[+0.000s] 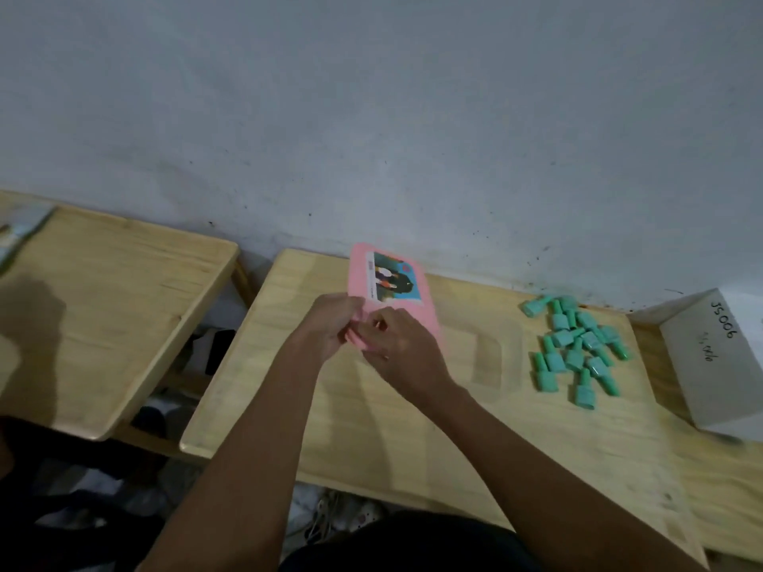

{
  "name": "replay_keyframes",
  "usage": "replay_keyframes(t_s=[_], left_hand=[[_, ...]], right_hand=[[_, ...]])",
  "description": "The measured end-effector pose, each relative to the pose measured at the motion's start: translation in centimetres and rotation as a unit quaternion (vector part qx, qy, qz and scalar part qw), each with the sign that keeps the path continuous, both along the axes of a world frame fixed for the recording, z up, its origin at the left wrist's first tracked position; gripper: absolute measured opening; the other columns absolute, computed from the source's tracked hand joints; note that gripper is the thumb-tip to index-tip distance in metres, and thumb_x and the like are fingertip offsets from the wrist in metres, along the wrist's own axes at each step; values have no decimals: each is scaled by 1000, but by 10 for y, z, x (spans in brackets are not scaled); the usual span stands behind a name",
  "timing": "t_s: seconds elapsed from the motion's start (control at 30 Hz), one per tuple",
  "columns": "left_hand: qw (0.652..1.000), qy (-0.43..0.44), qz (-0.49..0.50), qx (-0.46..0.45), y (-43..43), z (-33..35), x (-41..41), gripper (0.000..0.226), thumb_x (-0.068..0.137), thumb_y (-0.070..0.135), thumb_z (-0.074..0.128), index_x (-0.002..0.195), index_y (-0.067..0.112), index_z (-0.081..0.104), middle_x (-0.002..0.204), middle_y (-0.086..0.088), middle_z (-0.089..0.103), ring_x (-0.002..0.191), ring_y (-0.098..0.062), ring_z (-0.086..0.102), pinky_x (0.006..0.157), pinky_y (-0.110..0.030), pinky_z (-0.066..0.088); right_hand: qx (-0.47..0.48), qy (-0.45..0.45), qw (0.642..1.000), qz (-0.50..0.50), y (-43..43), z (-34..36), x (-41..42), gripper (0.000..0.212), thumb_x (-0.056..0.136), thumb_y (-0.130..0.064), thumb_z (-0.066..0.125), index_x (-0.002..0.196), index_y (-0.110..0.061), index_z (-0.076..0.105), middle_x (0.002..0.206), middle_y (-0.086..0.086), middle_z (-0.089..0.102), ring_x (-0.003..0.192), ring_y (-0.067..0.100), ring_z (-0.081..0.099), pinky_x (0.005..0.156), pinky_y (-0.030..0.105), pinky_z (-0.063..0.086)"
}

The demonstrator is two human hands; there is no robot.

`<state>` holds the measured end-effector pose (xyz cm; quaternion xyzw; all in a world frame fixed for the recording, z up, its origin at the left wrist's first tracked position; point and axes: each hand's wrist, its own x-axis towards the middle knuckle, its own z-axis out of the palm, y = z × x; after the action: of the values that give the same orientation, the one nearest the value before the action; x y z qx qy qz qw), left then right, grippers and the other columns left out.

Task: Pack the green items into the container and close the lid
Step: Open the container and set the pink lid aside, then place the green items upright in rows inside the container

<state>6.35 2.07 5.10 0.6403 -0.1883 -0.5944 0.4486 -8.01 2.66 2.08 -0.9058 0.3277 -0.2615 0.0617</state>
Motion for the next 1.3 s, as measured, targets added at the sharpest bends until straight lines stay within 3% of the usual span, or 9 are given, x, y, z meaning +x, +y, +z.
replay_keyframes(t_s=[0.1, 0.27, 0.43, 0.57, 0.77, 0.83, 0.97, 1.17, 1.3], left_hand=[[999, -41, 28, 4, 2, -2, 28, 21, 90, 0, 47, 106, 3, 60, 91, -11, 66, 81, -25, 64, 74, -39, 54], [967, -187, 117, 129, 8, -26, 91, 53, 80, 22, 55, 129, 1, 52, 116, -16, 62, 104, -35, 61, 85, -41, 52], [934, -307, 66, 171, 20, -60, 86, 38, 92, 13, 49, 125, -6, 56, 131, -24, 57, 122, -41, 53, 97, -41, 45], [866, -460, -15, 195, 25, -82, 62, 55, 89, 27, 52, 140, 9, 41, 139, -23, 42, 128, -41, 40, 104, -48, 36], [921, -376, -97, -4, 3, -79, 8, 44, 94, 40, 52, 113, 3, 65, 99, -17, 67, 91, -30, 64, 77, -27, 50], [918, -376, -120, -44, 0, -76, -5, 36, 95, 28, 54, 88, -4, 69, 67, -12, 60, 61, -24, 56, 52, -16, 38], [895, -428, -114, -59, -5, -82, -16, 35, 94, 16, 53, 61, 3, 59, 52, -5, 48, 49, -13, 42, 49, -25, 32], [884, -460, -70, -57, -7, -89, -20, 27, 93, 21, 53, 93, 1, 70, 85, -13, 69, 76, -25, 61, 63, -25, 43], [784, -596, -75, -154, -16, -78, -51, 26, 88, 29, 55, 100, 11, 70, 95, -13, 69, 89, -32, 62, 75, -40, 51]], right_hand=[[82, 51, 995, 37, -5, -6, -4, 58, 75, -44, 76, 128, -27, 61, 113, 2, 63, 96, 20, 59, 77, 28, 48], [99, 65, 983, -137, -24, -29, -50, 41, 81, -35, 68, 119, -21, 67, 118, 5, 65, 107, 26, 62, 92, 39, 48], [200, 152, 884, -395, -29, -55, -105, 65, 84, -35, 62, 143, -18, 40, 153, 17, 25, 143, 35, 19, 113, 55, 22], [303, 59, 829, -466, -26, -60, -126, 72, 88, -22, 57, 151, -16, 22, 158, 16, 12, 144, 35, 17, 109, 50, 30], [354, -121, 803, -463, -26, -65, -144, 65, 89, 3, 42, 151, -11, 27, 151, 16, 38, 136, 33, 39, 109, 42, 33], [352, -132, 806, -456, -30, -63, -150, 58, 91, 4, 42, 148, -6, 33, 148, 17, 42, 134, 33, 41, 108, 40, 33], [353, -131, 804, -459, -37, -65, -155, 49, 96, -1, 44, 145, -4, 39, 146, 19, 45, 134, 33, 43, 110, 38, 32], [354, -170, 789, -472, -31, -66, -163, 40, 100, -20, 45, 139, -10, 50, 138, 13, 56, 126, 29, 51, 105, 40, 38], [321, -176, 755, -544, -14, -65, -196, 34, 99, -24, 45, 129, -17, 60, 133, 8, 60, 123, 28, 54, 99, 39, 42]])
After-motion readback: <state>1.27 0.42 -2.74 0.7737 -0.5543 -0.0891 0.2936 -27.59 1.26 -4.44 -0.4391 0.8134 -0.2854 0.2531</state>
